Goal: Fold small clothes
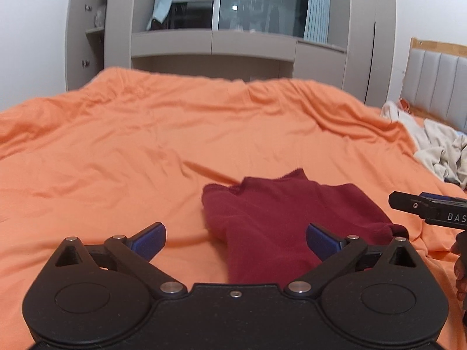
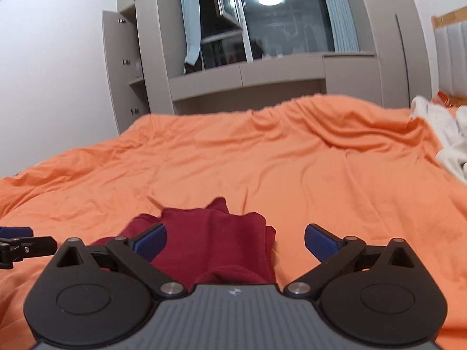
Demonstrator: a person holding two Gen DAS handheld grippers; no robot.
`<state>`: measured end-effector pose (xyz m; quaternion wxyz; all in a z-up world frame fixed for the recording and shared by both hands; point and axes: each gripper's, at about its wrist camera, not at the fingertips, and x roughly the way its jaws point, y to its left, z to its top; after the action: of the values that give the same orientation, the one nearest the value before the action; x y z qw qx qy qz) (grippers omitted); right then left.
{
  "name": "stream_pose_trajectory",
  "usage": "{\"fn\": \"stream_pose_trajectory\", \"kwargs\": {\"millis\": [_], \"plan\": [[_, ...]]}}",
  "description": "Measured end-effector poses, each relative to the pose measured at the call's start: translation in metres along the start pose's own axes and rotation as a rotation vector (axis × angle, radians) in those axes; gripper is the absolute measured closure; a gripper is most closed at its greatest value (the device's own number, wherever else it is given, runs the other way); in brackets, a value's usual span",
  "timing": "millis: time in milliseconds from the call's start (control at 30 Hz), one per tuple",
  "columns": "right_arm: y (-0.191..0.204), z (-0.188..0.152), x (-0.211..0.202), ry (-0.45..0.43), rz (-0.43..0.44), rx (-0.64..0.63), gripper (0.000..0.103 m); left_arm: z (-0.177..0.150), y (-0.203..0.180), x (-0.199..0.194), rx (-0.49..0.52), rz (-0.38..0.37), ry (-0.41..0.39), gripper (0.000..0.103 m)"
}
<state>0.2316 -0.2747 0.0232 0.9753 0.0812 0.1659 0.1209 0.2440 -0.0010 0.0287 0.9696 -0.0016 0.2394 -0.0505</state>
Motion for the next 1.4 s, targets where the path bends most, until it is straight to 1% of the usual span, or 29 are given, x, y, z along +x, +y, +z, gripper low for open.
{"fn": "stream_pose_trajectory", "kwargs": {"millis": [100, 267, 367, 500, 733, 867, 1033, 1400], "plan": [[0.009, -0.008, -0.026, -0.038, 0.006, 0.007, 0.000, -0.012, 0.007, -0.026, -0.014, 0.005, -0.043, 0.001], [0.027, -0.026, -0.071, -0.092, 0.009, -0.028, 0.000, -0.037, 0.015, -0.075, -0.045, 0.001, -0.111, 0.001], [0.034, -0.036, -0.096, -0.124, 0.003, -0.041, 0.000, -0.053, 0.016, -0.099, -0.049, -0.004, -0.135, 0.001], [0.041, -0.053, -0.125, -0.142, -0.013, -0.054, 0.000, -0.073, 0.013, -0.120, -0.049, -0.005, -0.145, 0.001], [0.048, -0.083, -0.161, -0.132, -0.059, -0.080, 0.000, -0.102, 0.003, -0.142, -0.041, -0.013, -0.139, 0.001], [0.050, -0.090, -0.172, -0.139, -0.093, -0.096, 0.000, -0.111, 0.000, -0.149, -0.034, -0.016, -0.136, 0.001], [0.051, -0.092, -0.174, -0.134, -0.094, -0.093, 0.000, -0.117, -0.001, -0.151, -0.029, -0.017, -0.130, 0.001], [0.050, -0.092, -0.170, -0.124, -0.103, -0.094, 0.000, -0.116, -0.001, -0.150, -0.022, -0.016, -0.127, 0.001]]}}
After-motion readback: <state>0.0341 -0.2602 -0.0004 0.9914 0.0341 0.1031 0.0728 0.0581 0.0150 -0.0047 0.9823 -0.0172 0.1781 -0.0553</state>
